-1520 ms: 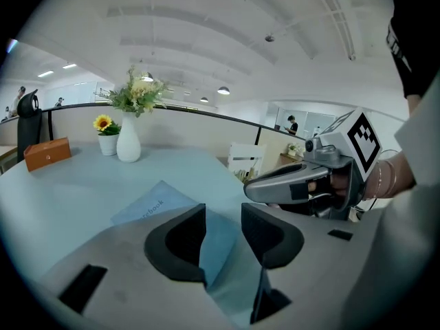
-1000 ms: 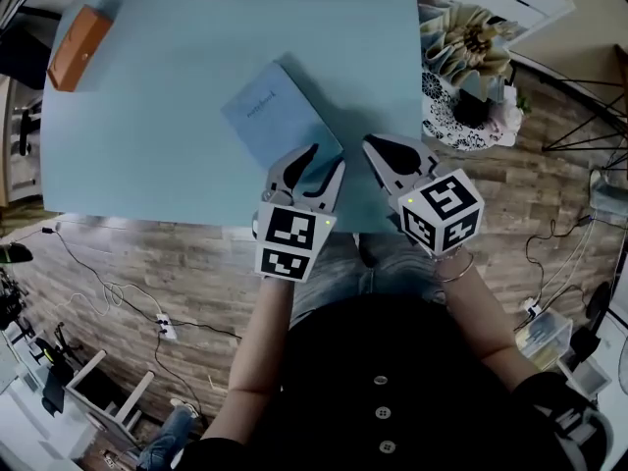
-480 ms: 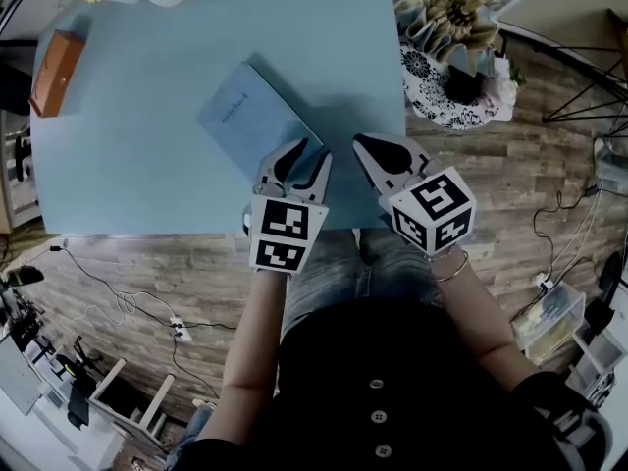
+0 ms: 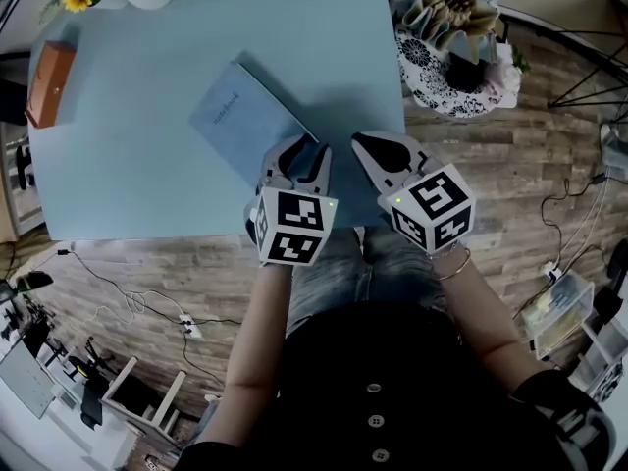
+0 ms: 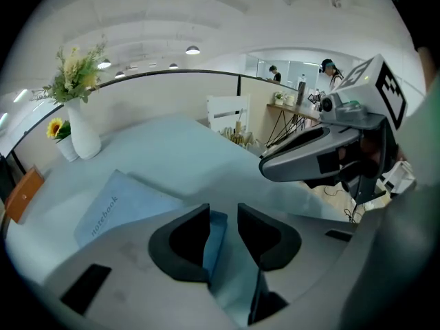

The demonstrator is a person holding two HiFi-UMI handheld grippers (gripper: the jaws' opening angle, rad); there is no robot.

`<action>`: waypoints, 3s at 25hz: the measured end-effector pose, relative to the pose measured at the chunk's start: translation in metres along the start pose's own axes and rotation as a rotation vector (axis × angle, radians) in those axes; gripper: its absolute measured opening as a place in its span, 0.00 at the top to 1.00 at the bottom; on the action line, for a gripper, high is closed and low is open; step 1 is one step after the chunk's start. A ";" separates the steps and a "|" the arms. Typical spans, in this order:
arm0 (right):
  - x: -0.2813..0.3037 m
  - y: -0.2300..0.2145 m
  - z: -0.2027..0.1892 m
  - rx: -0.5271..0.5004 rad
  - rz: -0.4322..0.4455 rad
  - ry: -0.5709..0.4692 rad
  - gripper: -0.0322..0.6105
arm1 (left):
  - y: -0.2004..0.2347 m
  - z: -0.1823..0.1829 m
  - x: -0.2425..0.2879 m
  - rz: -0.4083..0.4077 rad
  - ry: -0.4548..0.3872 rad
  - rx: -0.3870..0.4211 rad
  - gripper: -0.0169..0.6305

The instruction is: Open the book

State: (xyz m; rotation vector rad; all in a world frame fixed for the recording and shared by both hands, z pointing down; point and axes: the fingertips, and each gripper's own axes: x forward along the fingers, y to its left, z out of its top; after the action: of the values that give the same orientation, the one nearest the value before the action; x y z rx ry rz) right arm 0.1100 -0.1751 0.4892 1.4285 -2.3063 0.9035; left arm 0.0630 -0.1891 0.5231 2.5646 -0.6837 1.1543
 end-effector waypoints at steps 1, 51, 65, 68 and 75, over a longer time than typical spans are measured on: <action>0.000 0.000 -0.001 0.001 0.002 0.001 0.95 | 0.000 -0.002 0.001 0.008 0.012 0.013 0.78; 0.000 0.012 -0.012 -0.002 0.059 0.003 0.95 | 0.006 -0.011 0.017 0.114 0.029 0.082 0.87; 0.001 0.018 0.006 -0.073 0.103 0.010 0.95 | 0.004 0.002 -0.011 0.115 -0.105 -0.043 0.94; 0.004 0.019 0.012 -0.086 0.113 0.007 0.95 | 0.010 0.009 -0.023 0.119 -0.153 -0.095 0.94; 0.009 0.032 0.018 -0.120 0.145 0.009 0.95 | 0.019 0.022 -0.056 0.135 -0.277 -0.215 0.94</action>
State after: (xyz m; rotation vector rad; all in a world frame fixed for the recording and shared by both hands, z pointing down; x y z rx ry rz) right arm 0.0788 -0.1827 0.4688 1.2199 -2.4380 0.7932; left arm 0.0351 -0.1965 0.4671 2.5464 -0.9974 0.7191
